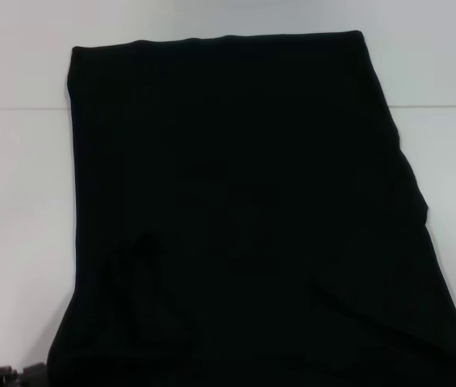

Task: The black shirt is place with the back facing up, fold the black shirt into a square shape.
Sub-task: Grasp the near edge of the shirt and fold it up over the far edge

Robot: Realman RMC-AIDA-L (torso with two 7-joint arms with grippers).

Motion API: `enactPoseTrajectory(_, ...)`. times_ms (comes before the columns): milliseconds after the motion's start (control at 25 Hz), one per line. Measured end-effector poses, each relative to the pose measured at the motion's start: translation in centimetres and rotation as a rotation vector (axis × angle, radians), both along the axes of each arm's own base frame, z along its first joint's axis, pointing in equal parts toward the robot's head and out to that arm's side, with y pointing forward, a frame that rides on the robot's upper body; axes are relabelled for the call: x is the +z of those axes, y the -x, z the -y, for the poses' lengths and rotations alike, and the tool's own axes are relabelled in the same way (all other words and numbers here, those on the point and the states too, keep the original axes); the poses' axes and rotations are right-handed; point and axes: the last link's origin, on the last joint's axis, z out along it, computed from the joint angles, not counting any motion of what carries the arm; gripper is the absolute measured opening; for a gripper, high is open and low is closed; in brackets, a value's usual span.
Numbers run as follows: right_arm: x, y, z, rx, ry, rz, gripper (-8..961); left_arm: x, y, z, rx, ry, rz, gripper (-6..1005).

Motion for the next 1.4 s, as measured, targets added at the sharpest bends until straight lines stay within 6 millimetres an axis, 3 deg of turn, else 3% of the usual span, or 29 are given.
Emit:
enactPoseTrajectory(280,0.3,-0.2,2.0,0.011,0.05,-0.037,65,-0.4,-0.1,0.7,0.011,0.027,0.029,1)
enactPoseTrajectory(400,0.5,0.1,1.5,0.03,0.028,-0.048,65,-0.3,-0.4,-0.1,-0.004,0.019,0.03,1)
enactPoseTrajectory(520,0.8,1.0,-0.4,0.075,-0.006,-0.041,66,0.1,-1.1,-2.0,-0.027,0.01,0.034,1)
enactPoseTrajectory(720,1.3,2.6,-4.7,0.14,-0.1,0.006,66,1.8,-3.1,-8.0,-0.081,-0.053,0.051,1)
enactPoseTrajectory(800,1.6,3.5,-6.7,0.165,-0.152,0.022,65,2.7,-4.4,-12.1,-0.098,-0.098,0.055,1)
enactPoseTrajectory(920,1.6,4.9,-9.7,0.193,-0.225,0.052,65,3.1,-5.6,-15.6,-0.095,-0.118,0.045,1)
enactPoseTrajectory(960,1.5,5.3,-10.6,0.196,-0.245,0.062,65,3.1,-5.6,-15.6,-0.095,-0.118,0.045,1)
enactPoseTrajectory(1000,1.3,5.6,-11.4,0.196,-0.264,0.074,65,3.0,-6.8,-18.8,-0.083,-0.139,0.005,1)
enactPoseTrajectory(1200,0.2,7.3,-16.0,0.178,-0.373,0.151,65,2.5,-7.7,-23.2,-0.008,-0.214,-0.083,2)
enactPoseTrajectory(1320,-0.5,8.6,-18.4,0.17,-0.437,0.194,65,2.4,-7.8,-23.9,0.012,-0.235,-0.1,2)
enactPoseTrajectory(1400,-0.9,9.6,-19.9,0.172,-0.48,0.219,65,2.2,-7.7,-25.6,0.061,-0.284,-0.155,2)
